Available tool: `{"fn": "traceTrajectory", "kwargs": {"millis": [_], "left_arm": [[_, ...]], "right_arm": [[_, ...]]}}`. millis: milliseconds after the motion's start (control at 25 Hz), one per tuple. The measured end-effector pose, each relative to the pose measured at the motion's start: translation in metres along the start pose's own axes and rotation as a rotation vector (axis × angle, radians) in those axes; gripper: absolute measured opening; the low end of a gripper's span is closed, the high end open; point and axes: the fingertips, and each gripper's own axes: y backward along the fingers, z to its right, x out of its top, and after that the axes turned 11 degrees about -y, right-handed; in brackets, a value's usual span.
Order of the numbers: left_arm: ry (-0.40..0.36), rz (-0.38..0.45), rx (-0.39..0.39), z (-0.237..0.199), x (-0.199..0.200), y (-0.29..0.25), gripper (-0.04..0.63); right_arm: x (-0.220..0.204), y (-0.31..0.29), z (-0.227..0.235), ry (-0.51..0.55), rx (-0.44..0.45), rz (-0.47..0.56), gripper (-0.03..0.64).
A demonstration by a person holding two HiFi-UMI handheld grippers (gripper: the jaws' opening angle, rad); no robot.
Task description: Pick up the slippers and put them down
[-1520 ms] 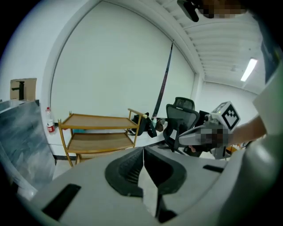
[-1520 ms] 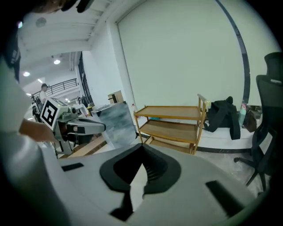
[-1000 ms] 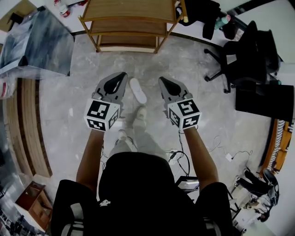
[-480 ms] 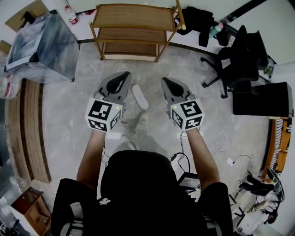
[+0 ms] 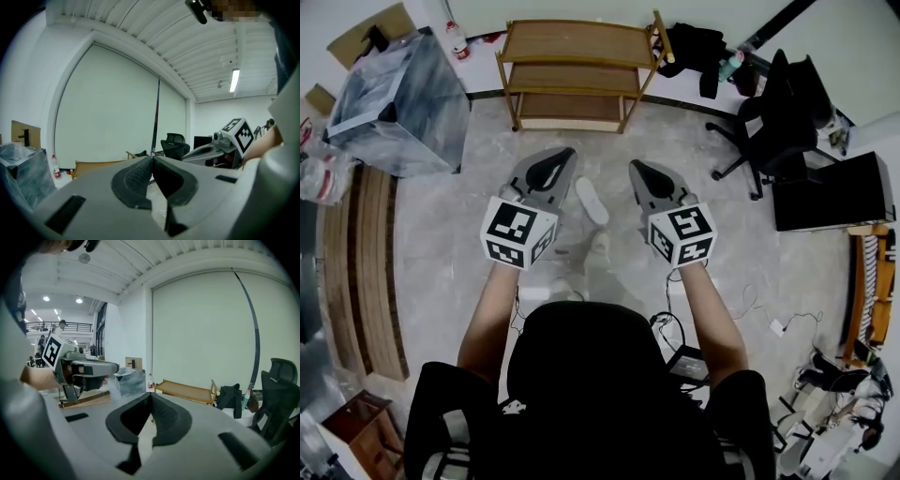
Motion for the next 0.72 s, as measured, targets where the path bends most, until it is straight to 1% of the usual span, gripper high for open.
{"fn": "traceTrajectory", "kwargs": {"millis": [160,360,720], "left_arm": [[-0.012,0.012,-0.024,0.018,0.010,0.019,0.008],[-0.024,0.020,-0.036,0.039,0.020,0.032,0.008],[-0.060,0.028,-0.010,0.056,0.037,0.034,0.008]], "right_arm": [[0.000,0.020,-0.018,0.002,-0.004,0.017,0.000],[0.005,0.042,-0.028,0.006,0.002,0.036,0.000],[0.013,0.065,-0.025,0.006,0.034,0.079,0.000]]}}
